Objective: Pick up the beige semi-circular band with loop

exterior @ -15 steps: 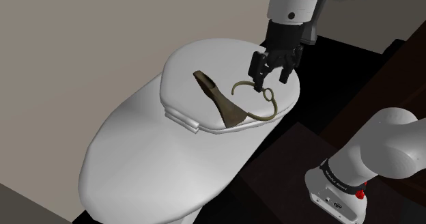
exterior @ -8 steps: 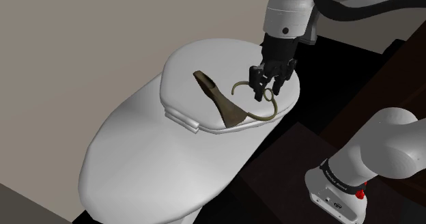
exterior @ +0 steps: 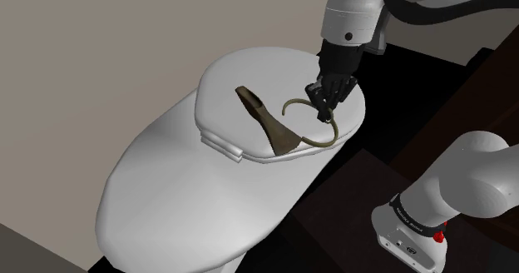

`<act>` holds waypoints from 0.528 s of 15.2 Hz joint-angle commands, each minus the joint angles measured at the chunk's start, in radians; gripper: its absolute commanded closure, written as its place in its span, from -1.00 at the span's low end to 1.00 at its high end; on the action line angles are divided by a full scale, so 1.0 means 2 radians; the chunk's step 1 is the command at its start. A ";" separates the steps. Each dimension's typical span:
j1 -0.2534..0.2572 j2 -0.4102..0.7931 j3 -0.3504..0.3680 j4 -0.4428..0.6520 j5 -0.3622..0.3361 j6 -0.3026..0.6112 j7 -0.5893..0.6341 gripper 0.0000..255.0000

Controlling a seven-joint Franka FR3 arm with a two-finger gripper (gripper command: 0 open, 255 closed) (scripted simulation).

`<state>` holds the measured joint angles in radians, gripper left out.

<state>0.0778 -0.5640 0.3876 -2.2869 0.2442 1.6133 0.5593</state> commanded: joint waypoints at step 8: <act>-0.004 0.006 -0.006 0.048 -0.007 -0.046 0.006 1.00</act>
<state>0.0711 -0.5528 0.3776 -2.2031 0.2320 1.5328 0.5693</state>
